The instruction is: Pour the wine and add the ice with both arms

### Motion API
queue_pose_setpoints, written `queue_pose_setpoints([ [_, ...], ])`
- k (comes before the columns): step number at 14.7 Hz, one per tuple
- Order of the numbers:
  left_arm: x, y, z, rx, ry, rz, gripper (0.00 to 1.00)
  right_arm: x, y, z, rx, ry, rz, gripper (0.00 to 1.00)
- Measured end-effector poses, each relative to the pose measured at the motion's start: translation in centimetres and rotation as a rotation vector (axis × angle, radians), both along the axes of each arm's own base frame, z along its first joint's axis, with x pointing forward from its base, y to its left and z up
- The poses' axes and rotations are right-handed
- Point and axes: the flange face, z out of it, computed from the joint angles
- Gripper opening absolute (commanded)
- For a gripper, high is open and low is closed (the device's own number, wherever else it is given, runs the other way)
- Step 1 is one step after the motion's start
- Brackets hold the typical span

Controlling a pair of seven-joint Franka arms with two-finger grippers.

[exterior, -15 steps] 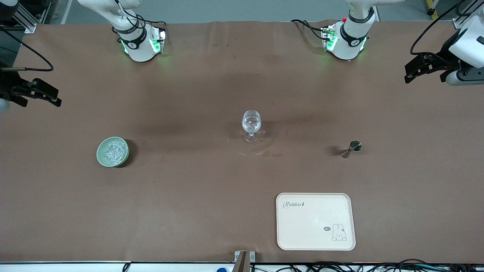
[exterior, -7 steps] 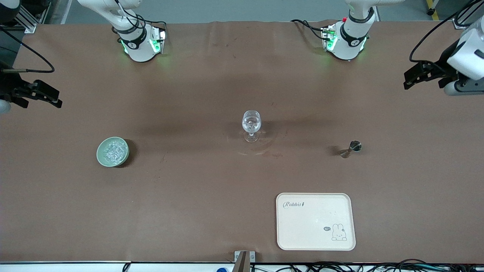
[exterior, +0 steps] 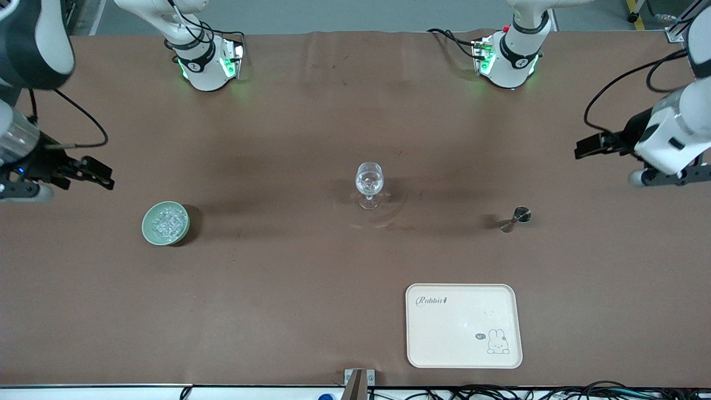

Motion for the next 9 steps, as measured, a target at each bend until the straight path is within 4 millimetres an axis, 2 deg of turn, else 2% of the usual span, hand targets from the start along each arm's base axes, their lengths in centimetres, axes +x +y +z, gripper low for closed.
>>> queue_pose_setpoints([
  [4, 2.2, 0.7, -5.2, -0.065, 0.097, 0.258, 1.0, 2.7, -3.1, -8.1, 0.002, 0.017, -0.039, 0.98],
  [7, 3.6, 4.2, -9.4, -0.155, 0.187, 0.458, 0.97, 4.5, -3.2, -13.6, 0.002, 0.013, -0.035, 0.97],
  [9, 4.3, 6.6, -12.2, -0.207, 0.245, 0.575, 0.95, 4.9, -2.9, -16.5, 0.005, 0.029, -0.03, 0.95],
])
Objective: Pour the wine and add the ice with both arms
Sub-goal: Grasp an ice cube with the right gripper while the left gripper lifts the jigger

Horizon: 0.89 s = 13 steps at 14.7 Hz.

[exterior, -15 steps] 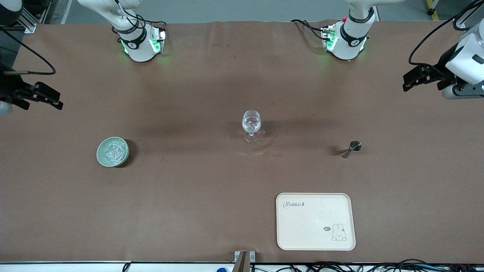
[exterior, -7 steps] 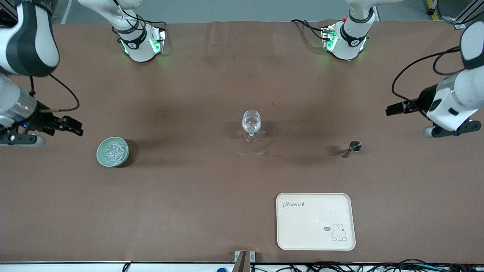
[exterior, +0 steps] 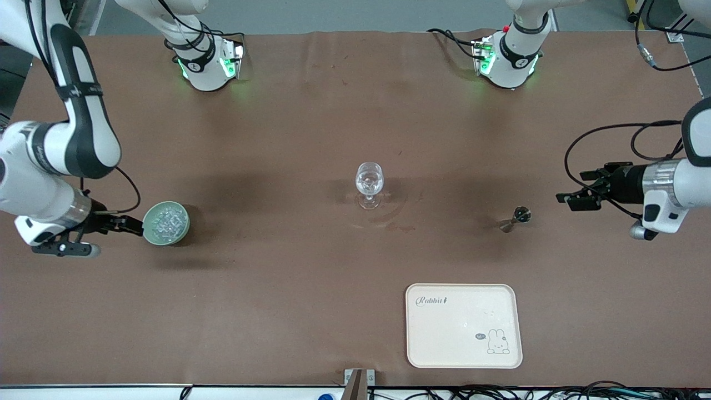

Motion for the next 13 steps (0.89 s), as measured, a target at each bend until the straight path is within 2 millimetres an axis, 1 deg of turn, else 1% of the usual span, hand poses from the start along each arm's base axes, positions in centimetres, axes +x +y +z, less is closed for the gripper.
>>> queue_pose_setpoints([
  [1, 0.4, 0.9, -1.4, -0.024, 0.021, 0.055, 0.95, 0.1, 0.1, -1.1, 0.002, 0.014, 0.002, 0.93],
  [5, 1.3, 4.1, -7.6, -0.132, 0.128, 0.248, 0.91, -0.3, 0.8, -4.5, 0.006, 0.048, 0.015, 0.88],
  [8, 1.3, 6.1, -12.4, -0.213, 0.198, 0.338, 0.89, -1.4, 1.6, -7.1, 0.006, 0.041, 0.027, 0.88],
  [11, 1.7, 6.5, -16.2, -0.262, 0.228, 0.403, 0.87, -2.6, 1.8, -9.0, 0.005, 0.032, 0.028, 0.85],
  [12, 1.6, 6.5, -17.3, -0.278, 0.243, 0.417, 0.84, -2.8, 1.8, -9.3, 0.005, 0.033, 0.028, 0.82],
  [13, 1.6, 6.4, -18.3, -0.295, 0.258, 0.43, 0.83, -2.9, 1.8, -9.5, 0.005, 0.034, 0.028, 0.82],
])
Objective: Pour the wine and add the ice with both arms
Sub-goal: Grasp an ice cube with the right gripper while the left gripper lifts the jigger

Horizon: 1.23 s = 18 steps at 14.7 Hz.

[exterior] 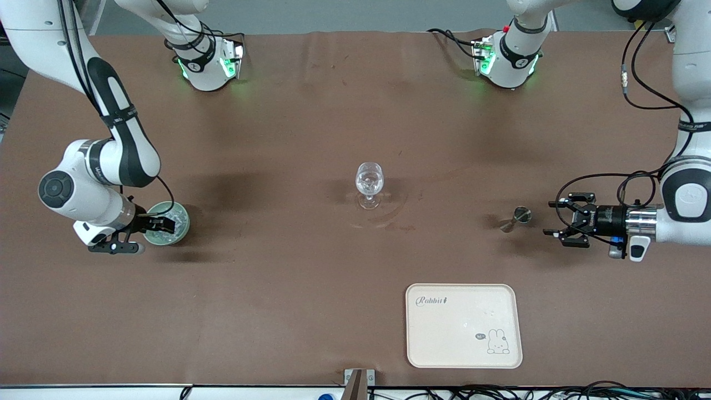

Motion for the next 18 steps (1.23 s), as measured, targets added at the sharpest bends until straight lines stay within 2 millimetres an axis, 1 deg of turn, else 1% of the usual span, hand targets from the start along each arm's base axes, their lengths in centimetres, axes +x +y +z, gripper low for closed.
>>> queue_pose_setpoints([
  [2, -0.1, -0.2, -1.7, -0.027, 0.038, 0.033, 0.81, 0.0, 0.0, 0.0, 0.0, -0.005, 0.0, 0.8],
  [4, -0.2, -0.4, -2.9, -0.04, 0.074, 0.062, 0.81, 0.1, -0.1, 0.0, -0.001, -0.015, -0.001, 0.78],
  [8, -0.3, -0.3, -4.1, -0.041, 0.093, 0.073, 0.8, -0.5, 0.0, -1.0, -0.001, -0.007, 0.0, 0.77],
  [10, -0.4, 0.3, -4.8, -0.041, 0.098, 0.09, 0.79, -0.8, 0.0, -1.5, 0.0, 0.0, 0.0, 0.74],
  [13, -0.9, 1.1, -6.8, -0.079, 0.113, 0.12, 0.76, -1.2, 0.1, -1.9, 0.001, 0.009, 0.0, 0.71],
  [16, -1.2, 0.6, -8.7, -0.116, 0.125, 0.134, 0.75, -1.4, 0.1, -2.1, 0.001, 0.012, 0.0, 0.71],
  [18, -1.2, 0.1, -9.3, -0.13, 0.126, 0.13, 0.75, -1.4, 0.1, -2.1, 0.001, 0.013, 0.0, 0.69],
])
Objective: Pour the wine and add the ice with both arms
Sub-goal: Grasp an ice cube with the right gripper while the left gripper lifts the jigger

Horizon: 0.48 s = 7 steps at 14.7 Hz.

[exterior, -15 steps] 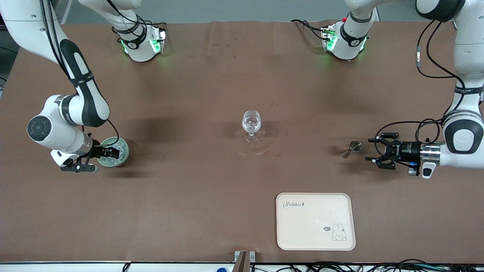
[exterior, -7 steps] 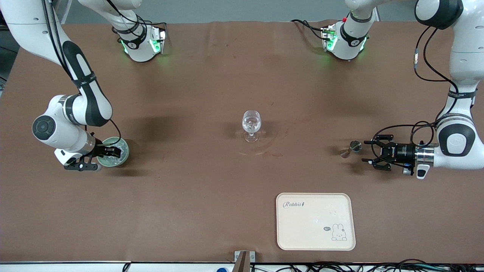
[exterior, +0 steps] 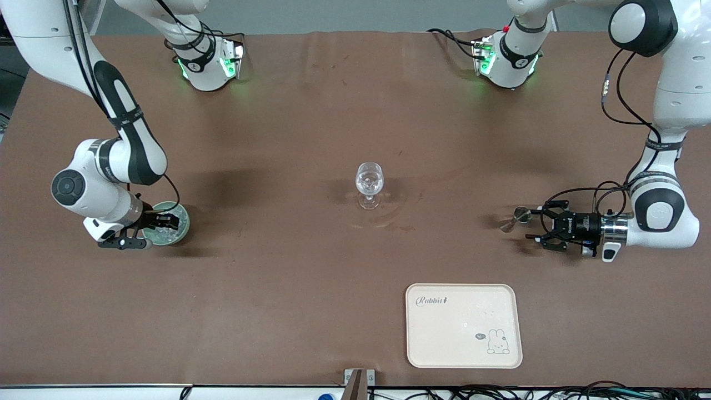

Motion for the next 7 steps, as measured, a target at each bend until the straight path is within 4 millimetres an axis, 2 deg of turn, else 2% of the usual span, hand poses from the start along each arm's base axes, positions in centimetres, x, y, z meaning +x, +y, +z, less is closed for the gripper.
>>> queue_pose_setpoints([
  [2, -0.1, -0.3, -0.3, -0.007, -0.009, -0.011, 0.74, -0.1, 0.0, -0.1, 0.0, 0.003, 0.001, 0.65],
  [4, -0.2, -0.5, -0.8, -0.013, -0.006, -0.015, 0.72, -0.2, 0.1, -0.2, 0.001, 0.006, 0.001, 0.53],
  [6, -0.3, -0.8, -1.1, -0.018, -0.003, -0.017, 0.69, -0.3, 0.1, -0.3, 0.001, 0.007, 0.001, 0.33],
  [7, -0.3, -0.9, -1.2, -0.024, -0.001, -0.016, 0.67, -0.3, 0.1, -0.3, 0.001, 0.007, 0.001, 0.2],
])
